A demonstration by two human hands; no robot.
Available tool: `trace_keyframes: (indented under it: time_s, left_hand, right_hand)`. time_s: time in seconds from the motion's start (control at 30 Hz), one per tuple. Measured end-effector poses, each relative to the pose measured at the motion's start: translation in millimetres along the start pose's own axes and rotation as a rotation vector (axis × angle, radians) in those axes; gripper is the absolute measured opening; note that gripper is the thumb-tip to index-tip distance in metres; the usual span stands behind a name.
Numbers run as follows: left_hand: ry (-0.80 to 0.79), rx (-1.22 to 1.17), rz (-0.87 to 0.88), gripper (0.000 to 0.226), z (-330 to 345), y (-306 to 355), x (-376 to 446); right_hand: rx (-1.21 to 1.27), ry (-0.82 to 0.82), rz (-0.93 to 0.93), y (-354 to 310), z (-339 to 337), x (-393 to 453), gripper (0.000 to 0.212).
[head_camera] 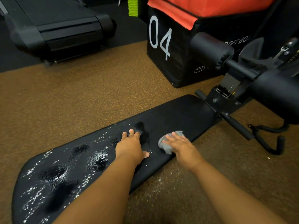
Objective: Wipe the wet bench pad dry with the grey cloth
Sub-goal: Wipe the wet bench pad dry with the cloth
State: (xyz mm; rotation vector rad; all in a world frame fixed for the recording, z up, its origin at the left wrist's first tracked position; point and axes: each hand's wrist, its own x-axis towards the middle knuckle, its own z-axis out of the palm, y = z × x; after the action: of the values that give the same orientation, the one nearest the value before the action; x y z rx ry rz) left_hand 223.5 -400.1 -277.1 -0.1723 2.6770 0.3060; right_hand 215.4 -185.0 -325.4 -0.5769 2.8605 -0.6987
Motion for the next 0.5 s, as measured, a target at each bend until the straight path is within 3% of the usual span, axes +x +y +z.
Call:
trace_keyframes:
  time_s: [0.07,0.13,0.23,0.3,0.4,0.5]
  left_hand:
    - [0.002,-0.002,-0.002,0.092,0.3,0.5,-1.0]
    - [0.009,-0.009,-0.004,0.091,0.5,0.0,-0.8]
    - [0.015,-0.007,0.005,0.091,0.6,-1.1,-0.6]
    - [0.011,-0.006,0.006,0.093,1.2,-1.9,-0.5]
    - [0.006,-0.004,0.001,0.094,0.9,-1.4,-0.4]
    - [0.003,0.0,0.0,0.094,0.9,-0.8,0.3]
  right_hand:
    - [-0.056,0.105,0.16,-17.1,6.4,7.7,0.057]
    - [-0.046,0.135,0.184,-46.5,17.2,4.3,0.06]
    - [0.039,0.078,-0.078,-49.4,23.6,-25.7,0.063]
    - [0.037,0.011,-0.157,-23.6,14.7,-38.3,0.064]
    - [0.027,0.136,0.004,0.6,10.0,-26.6,0.061]
    - [0.012,0.209,0.213,-31.0,19.2,-18.2,0.054]
